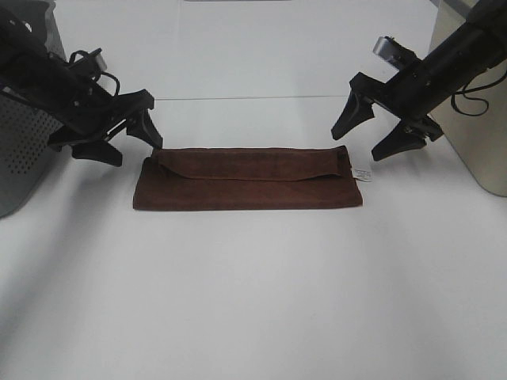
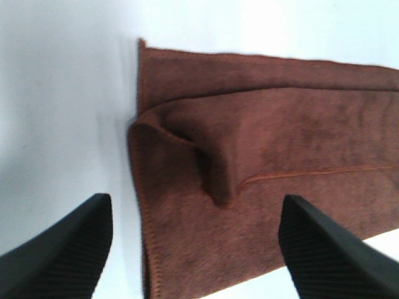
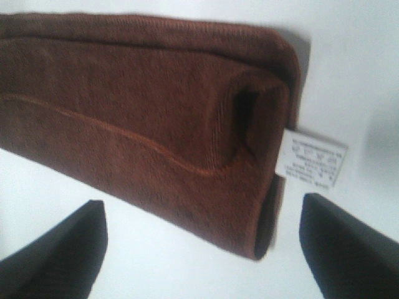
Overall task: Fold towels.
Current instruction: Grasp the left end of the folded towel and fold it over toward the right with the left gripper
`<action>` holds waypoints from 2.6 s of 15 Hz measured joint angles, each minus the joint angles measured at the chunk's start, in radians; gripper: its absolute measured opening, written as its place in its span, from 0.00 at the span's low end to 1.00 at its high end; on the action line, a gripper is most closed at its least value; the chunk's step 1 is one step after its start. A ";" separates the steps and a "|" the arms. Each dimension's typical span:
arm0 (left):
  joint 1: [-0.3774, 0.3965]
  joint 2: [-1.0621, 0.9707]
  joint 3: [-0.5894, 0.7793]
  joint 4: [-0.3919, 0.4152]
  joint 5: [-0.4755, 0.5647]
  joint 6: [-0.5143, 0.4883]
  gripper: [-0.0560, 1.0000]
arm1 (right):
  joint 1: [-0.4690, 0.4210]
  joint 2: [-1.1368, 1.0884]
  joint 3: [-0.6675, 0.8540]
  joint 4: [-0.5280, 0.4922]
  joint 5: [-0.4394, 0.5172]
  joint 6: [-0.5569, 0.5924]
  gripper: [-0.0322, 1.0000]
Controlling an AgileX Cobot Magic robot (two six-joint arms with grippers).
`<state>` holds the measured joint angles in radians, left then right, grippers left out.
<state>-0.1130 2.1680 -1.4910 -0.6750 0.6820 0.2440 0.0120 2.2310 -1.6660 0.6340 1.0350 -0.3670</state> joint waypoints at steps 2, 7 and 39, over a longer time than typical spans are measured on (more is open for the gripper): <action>0.003 0.015 0.000 0.051 0.001 -0.052 0.72 | 0.000 -0.001 0.000 -0.053 0.068 0.035 0.80; 0.003 0.108 -0.005 -0.175 -0.009 0.052 0.72 | 0.000 -0.001 0.000 -0.062 0.078 0.040 0.80; -0.349 0.155 -0.278 -0.118 -0.112 -0.365 0.41 | 0.000 -0.001 0.000 -0.060 0.048 0.052 0.80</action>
<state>-0.4620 2.3230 -1.7690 -0.7930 0.5700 -0.1210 0.0120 2.2300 -1.6660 0.5740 1.0830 -0.3150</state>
